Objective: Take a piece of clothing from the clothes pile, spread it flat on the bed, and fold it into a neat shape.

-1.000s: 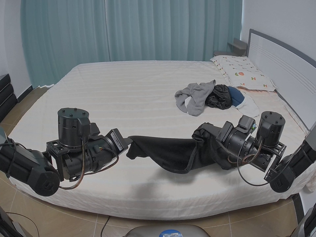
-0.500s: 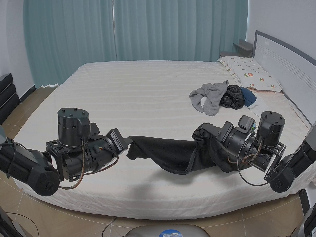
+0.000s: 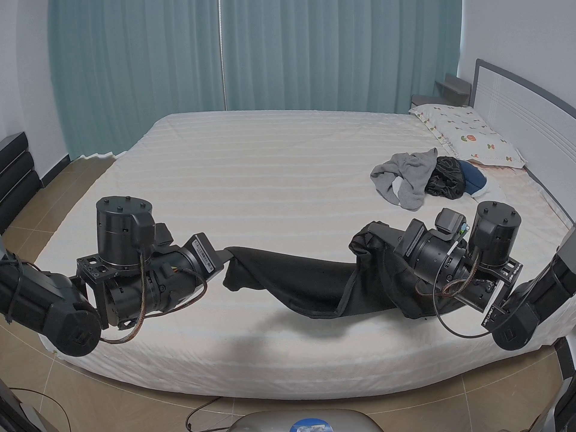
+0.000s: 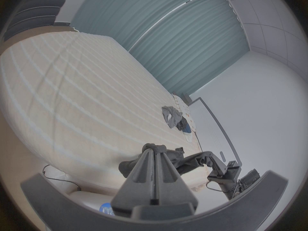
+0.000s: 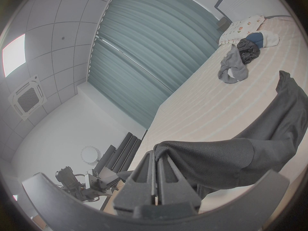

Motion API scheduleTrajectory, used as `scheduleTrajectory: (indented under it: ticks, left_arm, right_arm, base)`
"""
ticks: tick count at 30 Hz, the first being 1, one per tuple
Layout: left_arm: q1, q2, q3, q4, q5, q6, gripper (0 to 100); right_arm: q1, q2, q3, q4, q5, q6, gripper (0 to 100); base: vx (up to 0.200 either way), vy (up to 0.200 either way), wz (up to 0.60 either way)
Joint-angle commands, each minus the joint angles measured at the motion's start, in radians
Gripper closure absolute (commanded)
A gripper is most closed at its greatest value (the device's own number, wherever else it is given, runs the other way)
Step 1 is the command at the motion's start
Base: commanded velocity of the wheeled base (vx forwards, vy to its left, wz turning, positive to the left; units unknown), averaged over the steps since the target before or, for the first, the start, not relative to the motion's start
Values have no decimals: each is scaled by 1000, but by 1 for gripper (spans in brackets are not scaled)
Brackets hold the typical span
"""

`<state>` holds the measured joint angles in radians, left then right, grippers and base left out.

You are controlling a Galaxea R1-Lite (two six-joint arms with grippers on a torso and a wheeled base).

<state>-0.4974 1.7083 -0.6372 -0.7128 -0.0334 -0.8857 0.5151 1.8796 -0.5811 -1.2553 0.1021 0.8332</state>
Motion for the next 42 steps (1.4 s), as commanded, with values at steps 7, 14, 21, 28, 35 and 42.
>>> scheduleTrajectory:
  ticks: [7, 14, 21, 28, 35, 42]
  left_arm:
    - [17, -27, 13, -1, 0, -1, 100]
    - [20, -88, 67, 1, 1, 1, 100]
    - [20, -118, 108, -1, 3, 1, 100]
    - [19, -171, 137, 3, 3, 1, 100]
    - [20, -297, 156, 59, 7, 5, 100]
    - [20, -437, 125, 167, 9, 36, 100]
  right_arm:
    - [-1, -39, 4, 16, -1, -8, 100]
    - [-13, -100, 66, 17, -2, -14, 100]
    - [-26, -119, 136, 11, -25, -13, 100]
    - [-23, -168, 188, 7, -48, -14, 100]
    - [-24, -333, 241, 36, -50, -25, 100]
    - [-29, -516, 218, 148, -50, -34, 100]
  base:
    - [0, 200, 0]
    - [0, 29, 0]
    - [0, 0, 0]
    - [-114, 0, 0]
    - [-200, 0, 0]
    - [-200, 0, 0]
